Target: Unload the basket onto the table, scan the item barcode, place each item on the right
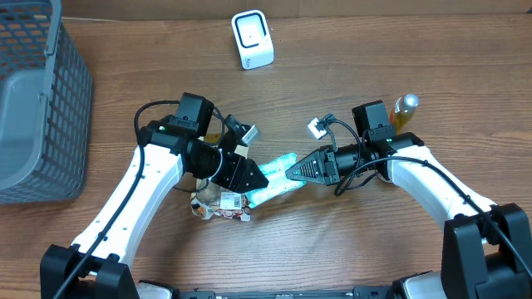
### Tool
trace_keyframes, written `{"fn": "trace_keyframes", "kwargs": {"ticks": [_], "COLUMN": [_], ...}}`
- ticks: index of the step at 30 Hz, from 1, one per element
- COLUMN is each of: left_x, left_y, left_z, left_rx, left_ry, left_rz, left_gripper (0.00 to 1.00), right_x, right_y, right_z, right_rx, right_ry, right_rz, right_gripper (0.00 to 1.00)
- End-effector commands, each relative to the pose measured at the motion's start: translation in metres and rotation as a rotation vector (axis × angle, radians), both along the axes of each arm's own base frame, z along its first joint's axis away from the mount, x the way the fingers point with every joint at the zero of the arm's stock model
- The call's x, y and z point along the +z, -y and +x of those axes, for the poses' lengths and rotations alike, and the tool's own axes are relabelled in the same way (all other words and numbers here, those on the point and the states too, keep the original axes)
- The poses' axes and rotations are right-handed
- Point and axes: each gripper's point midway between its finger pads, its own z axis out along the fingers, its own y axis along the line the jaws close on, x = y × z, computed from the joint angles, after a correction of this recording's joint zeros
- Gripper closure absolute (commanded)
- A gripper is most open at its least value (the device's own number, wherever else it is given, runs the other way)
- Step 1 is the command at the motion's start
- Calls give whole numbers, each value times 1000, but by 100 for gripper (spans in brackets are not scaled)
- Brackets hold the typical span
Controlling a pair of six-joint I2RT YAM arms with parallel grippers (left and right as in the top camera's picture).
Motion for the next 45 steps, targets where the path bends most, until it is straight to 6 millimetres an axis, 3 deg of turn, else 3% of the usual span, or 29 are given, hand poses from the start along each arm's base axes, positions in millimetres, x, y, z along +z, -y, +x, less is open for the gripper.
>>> {"fn": "trace_keyframes", "kwargs": {"ticks": [1,2,4,9,17,22,27,29,31,36,39,45], "left_x": [5,6,8,9,12,14,14,14,14,15,20,38], "left_y": [3,4,5,6,10,11,11,11,11,12,14,-1], "left_z": [2,2,1,4,16,19,19,19,19,21,22,38], "left_rx": [-18,-20,-22,-22,15,19,19,19,19,19,17,80], "left_ry": [28,26,22,36,59,72,72,72,73,84,81,84], "left_rz": [-27,-35,-49,-55,-71,-80,-80,-80,-80,-86,-122,-210], "left_gripper": [74,84,89,71,66,67,79,79,73,28,21,19], "right_x": [28,28,28,28,28,28,28,27,27,24,23,23], "right_y": [-2,-2,-2,-2,-2,-2,-2,-2,-2,-2,-2,-2], "right_z": [-1,-1,-1,-1,-1,-1,-1,-1,0,1,1,1], "right_rx": [34,34,34,34,34,34,34,34,32,25,23,23], "right_ry": [40,40,41,41,40,41,41,41,42,45,45,45], "right_rz": [98,98,98,98,98,98,98,97,94,77,73,73], "right_gripper": [96,96,96,96,96,95,95,92,87,89,96,96]}}
